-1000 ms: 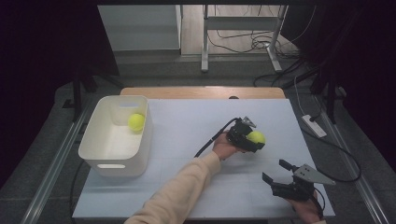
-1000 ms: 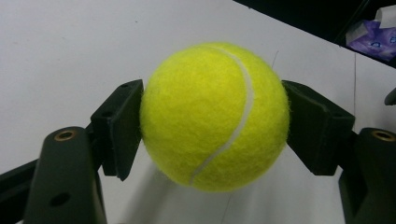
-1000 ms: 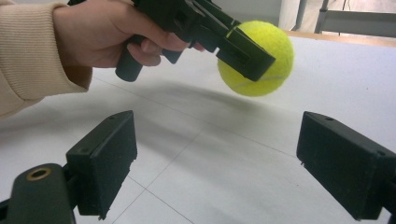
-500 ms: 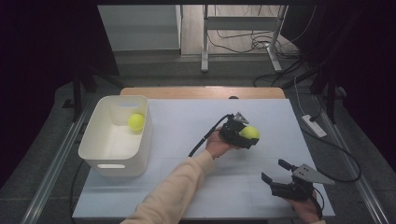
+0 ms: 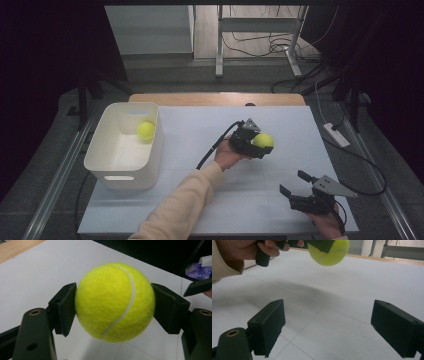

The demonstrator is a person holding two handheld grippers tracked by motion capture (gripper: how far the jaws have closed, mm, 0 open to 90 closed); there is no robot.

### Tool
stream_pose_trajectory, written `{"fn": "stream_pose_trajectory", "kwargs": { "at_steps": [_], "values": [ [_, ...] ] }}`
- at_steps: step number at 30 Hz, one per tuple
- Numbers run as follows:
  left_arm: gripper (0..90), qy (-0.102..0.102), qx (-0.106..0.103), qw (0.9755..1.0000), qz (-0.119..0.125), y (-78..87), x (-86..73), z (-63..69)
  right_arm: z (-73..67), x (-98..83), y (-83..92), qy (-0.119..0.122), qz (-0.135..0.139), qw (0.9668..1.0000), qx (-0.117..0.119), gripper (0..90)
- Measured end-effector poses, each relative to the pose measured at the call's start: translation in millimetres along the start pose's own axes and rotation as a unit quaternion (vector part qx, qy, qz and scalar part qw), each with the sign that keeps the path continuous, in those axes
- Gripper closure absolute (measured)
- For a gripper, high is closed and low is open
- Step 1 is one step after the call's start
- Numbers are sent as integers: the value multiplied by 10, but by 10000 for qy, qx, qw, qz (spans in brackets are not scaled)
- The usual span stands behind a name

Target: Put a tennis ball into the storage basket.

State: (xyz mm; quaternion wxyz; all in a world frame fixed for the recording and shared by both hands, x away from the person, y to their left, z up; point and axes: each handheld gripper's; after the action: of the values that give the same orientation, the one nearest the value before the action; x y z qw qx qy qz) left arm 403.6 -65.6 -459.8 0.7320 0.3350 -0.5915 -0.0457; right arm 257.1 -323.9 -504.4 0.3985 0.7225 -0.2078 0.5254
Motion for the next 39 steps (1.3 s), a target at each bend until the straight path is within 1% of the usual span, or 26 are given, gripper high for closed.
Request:
{"fn": "stream_pose_trajectory", "kwargs": {
  "at_steps": [3,5,8,9,19,30,32,39],
  "values": [
    [271,-9,15,10000,11,31,-7,-5,1,1,-1,5,6,10000,-22,122],
    [271,-36,-3,10000,90,75,-22,-7,0,1,-3,-5,15,10000,-10,122],
    [271,-79,-19,9999,100,105,-30,-11,0,1,-5,-11,13,10000,-14,122],
    [271,-58,-11,9999,137,124,-33,-3,0,2,-5,-3,-1,10000,-11,122],
    [271,-120,32,9997,224,244,-22,12,0,2,-7,-2,-2,10000,-23,122],
    [271,-126,64,9994,316,375,-40,19,5,3,-11,-17,-5,10000,-27,122],
    [271,-102,74,9993,346,399,-46,19,3,3,-12,-18,-5,10000,-27,122],
    [271,-138,106,9993,324,488,-47,20,5,2,-12,-16,-8,10000,-34,122]
  ]
}}
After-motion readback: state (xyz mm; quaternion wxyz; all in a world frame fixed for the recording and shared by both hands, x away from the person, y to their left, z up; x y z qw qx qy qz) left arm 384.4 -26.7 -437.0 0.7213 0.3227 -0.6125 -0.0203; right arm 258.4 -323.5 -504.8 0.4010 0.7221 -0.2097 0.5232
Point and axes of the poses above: each handheld gripper's, and its own axes: y roughly backward along the jaws, x roughly out of its top, z roughly to its right, and after that the axes turned 6 degrees about -y, right-handed
